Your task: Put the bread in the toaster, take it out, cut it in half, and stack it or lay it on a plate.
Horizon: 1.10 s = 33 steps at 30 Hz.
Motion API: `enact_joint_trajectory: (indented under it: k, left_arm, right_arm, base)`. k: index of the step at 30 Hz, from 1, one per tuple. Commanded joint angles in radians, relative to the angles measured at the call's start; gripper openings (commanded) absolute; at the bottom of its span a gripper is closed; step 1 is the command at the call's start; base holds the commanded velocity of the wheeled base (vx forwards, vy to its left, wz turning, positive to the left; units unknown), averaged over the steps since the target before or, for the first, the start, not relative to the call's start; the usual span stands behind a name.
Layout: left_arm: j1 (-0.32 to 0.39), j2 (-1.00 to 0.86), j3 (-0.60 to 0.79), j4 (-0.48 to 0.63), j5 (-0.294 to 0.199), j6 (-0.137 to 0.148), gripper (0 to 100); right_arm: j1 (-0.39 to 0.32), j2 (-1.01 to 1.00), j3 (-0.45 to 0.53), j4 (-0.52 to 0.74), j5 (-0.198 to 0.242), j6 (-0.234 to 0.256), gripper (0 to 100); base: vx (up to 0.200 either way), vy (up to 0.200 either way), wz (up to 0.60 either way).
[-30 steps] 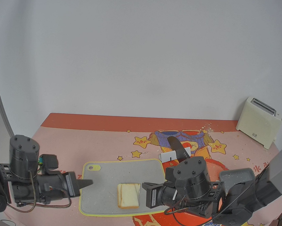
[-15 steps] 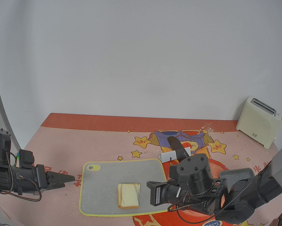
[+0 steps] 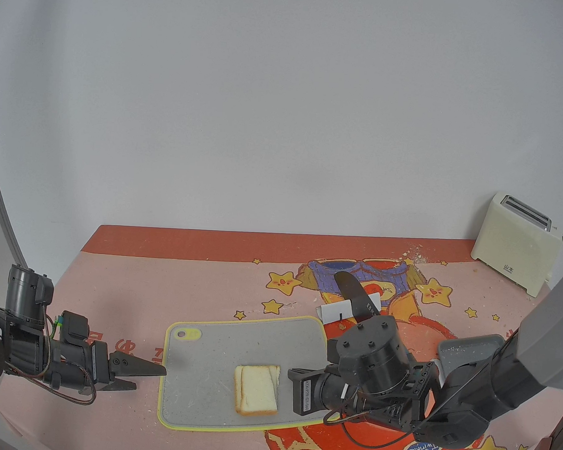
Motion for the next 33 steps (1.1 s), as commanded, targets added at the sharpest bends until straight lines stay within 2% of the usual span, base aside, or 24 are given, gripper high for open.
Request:
enact_joint_trajectory:
  k: [1,5,6,13,19,20,22,23,25,27,33]
  left_arm:
    - [-0.002,0.031,0.0,0.0,0.0,-0.002,100]
    - [-0.002,0.048,-0.007,0.0,-0.011,-0.002,100]
    - [-0.002,0.053,-0.013,0.0,-0.028,-0.008,100]
    - [-0.005,0.054,-0.023,0.0,-0.031,-0.013,100]
    - [-0.036,0.091,-0.042,-0.002,-0.029,-0.019,100]
    - [-0.048,0.096,-0.048,-0.013,-0.029,-0.045,100]
    - [-0.057,0.097,-0.05,-0.036,-0.029,-0.078,100]
    - [-0.062,0.099,-0.048,-0.062,-0.029,-0.106,100]
    - [-0.069,0.114,-0.043,-0.105,-0.026,-0.132,100]
    - [-0.069,0.126,-0.037,-0.132,-0.023,-0.141,100]
    - [-0.071,0.159,-0.02,-0.143,-0.023,-0.137,100]
  right_arm:
    - [0.002,0.019,-0.006,0.0,0.008,0.001,0]
    - [0.013,0.019,-0.008,-0.001,0.011,0.001,0]
    - [0.019,0.019,-0.011,0.0,0.012,0.001,0]
    - [0.053,0.017,-0.025,0.003,0.012,-0.001,0]
    - [0.06,0.028,-0.051,0.011,0.014,-0.001,0]
    - [0.062,0.037,-0.051,0.011,0.014,-0.002,0]
    - [0.062,0.042,-0.052,0.011,0.014,-0.002,0]
    - [0.062,0.043,-0.057,0.011,0.016,-0.004,0]
    - [0.062,0.043,-0.065,0.011,0.02,-0.005,0]
    - [0.065,0.043,-0.066,0.011,0.029,-0.007,0]
    - [0.085,0.062,-0.088,0.013,0.035,-0.005,0]
  base:
    - [0.0,0.0,0.0]
    - [0.0,0.0,0.0]
    - [0.0,0.0,0.0]
    - [0.0,0.0,0.0]
    - [0.0,0.0,0.0]
    - [0.0,0.0,0.0]
    - [0.0,0.0,0.0]
    - [0.0,0.0,0.0]
    - [0.0,0.0,0.0]
    - [0.0,0.0,0.0]
    - [0.0,0.0,0.0]
